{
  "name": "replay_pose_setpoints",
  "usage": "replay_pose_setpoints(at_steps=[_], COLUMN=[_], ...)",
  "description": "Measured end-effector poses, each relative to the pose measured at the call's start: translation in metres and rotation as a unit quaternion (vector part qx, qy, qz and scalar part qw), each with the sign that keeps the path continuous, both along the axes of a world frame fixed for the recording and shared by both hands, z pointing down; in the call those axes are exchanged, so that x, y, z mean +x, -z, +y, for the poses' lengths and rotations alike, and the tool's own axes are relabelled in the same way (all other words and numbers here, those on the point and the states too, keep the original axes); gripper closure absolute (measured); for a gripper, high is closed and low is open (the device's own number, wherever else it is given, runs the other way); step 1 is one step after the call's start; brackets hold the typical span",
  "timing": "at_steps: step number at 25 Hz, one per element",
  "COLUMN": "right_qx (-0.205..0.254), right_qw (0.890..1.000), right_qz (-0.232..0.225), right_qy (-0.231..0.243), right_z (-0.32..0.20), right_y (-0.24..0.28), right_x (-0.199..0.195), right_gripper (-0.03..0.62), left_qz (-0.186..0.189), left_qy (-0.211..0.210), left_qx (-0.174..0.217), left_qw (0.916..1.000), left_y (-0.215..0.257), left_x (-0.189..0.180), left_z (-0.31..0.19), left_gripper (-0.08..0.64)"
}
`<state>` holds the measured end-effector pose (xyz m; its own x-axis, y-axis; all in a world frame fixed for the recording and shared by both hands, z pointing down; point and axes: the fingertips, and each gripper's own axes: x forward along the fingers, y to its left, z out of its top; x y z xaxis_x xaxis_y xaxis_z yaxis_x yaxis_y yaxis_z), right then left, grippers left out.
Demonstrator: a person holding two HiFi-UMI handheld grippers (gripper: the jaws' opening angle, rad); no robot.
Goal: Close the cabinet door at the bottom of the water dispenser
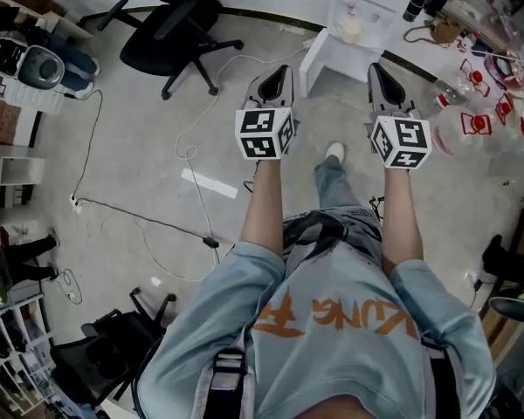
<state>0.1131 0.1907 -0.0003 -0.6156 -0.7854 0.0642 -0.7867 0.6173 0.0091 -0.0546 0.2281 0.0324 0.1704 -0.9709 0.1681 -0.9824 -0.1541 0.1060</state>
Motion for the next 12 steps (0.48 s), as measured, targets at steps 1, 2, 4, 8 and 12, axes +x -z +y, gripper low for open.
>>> replay_pose_setpoints(at_steps=[1, 2, 4, 8, 12], right_qx=[-0.007, -0.011, -0.014, -0.035, -0.056], right_qw=[1.000, 1.000, 1.000, 0.999, 0.998], right_qz=[0.002, 0.004, 0.007, -0.001, 0.005], right_qy=[-0.002, -0.005, -0.011, -0.016, -0.024], right_z=[-0.008, -0.017, -0.037, -0.086, -0.131], right_y=[-0.008, -0.013, -0.018, -0.038, -0.059], right_x=[0.001, 0.002, 0.003, 0.001, 0.009], right_gripper=[0.563, 0.563, 0.563, 0.563, 0.563], left_qz=[0.000, 0.000, -0.003, -0.001, -0.027], left_qy=[0.000, -0.001, -0.006, -0.015, -0.038], left_qx=[-0.011, -0.023, -0.046, -0.079, -0.098], left_qw=[0.9999, 0.9997, 0.9989, 0.9967, 0.9941], left_y=[-0.009, -0.018, -0.033, -0.061, -0.075], left_x=[0.000, 0.000, 0.001, 0.004, 0.018], left_z=[-0.006, -0.013, -0.030, -0.074, -0.119], left_gripper=[0.540, 0.540, 0.540, 0.540, 0.540])
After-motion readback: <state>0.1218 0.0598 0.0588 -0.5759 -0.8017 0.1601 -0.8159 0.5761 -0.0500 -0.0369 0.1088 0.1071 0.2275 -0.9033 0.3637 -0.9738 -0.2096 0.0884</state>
